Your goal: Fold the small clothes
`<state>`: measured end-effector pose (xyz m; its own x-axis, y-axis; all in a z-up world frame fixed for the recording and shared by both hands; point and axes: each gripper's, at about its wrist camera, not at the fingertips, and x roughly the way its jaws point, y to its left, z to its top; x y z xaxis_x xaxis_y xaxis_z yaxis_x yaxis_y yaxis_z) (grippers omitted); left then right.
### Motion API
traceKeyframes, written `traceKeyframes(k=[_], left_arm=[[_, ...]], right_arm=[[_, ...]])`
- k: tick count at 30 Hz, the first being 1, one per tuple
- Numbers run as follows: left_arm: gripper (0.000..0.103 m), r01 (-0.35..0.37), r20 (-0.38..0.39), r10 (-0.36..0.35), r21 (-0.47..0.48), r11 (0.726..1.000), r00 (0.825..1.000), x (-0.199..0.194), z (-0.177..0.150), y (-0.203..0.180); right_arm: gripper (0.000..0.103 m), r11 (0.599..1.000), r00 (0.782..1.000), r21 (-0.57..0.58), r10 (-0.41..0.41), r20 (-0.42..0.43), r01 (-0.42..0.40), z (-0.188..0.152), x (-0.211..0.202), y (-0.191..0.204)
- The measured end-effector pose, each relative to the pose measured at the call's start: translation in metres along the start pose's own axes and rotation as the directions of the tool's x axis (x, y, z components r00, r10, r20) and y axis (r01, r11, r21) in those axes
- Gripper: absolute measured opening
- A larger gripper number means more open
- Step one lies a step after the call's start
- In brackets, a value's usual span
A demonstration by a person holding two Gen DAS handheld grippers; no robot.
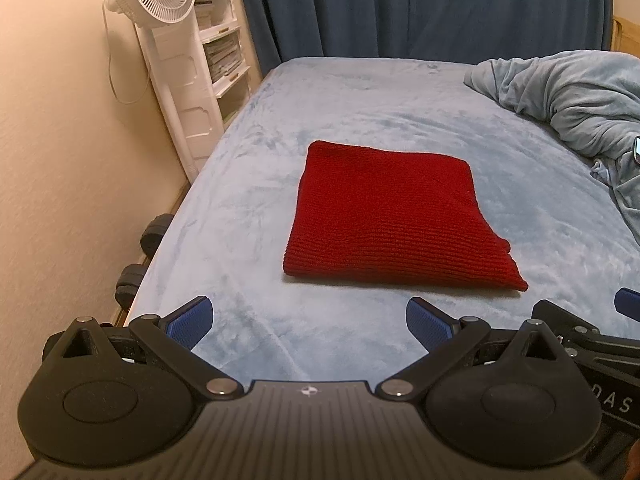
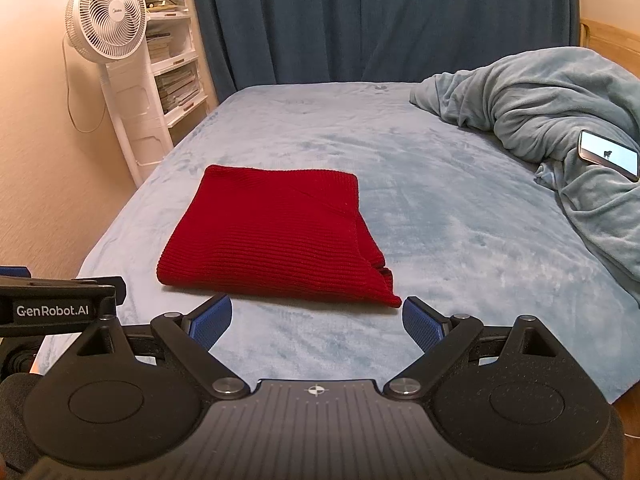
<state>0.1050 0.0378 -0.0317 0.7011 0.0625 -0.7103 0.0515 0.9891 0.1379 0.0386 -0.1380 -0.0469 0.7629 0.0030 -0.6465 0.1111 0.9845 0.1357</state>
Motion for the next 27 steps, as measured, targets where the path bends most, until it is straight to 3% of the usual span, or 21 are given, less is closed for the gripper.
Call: traceKeyframes(k=[27], left_arm=[[0.103,-0.003,-0.003,0.003,0.01,1.0,1.0,0.0024,-0.002,0.0014]], right_arm=[[0.093,1.0,1.0,0.0,0.0,0.0,0.0,-0.0001,-0.0002,0.0016]])
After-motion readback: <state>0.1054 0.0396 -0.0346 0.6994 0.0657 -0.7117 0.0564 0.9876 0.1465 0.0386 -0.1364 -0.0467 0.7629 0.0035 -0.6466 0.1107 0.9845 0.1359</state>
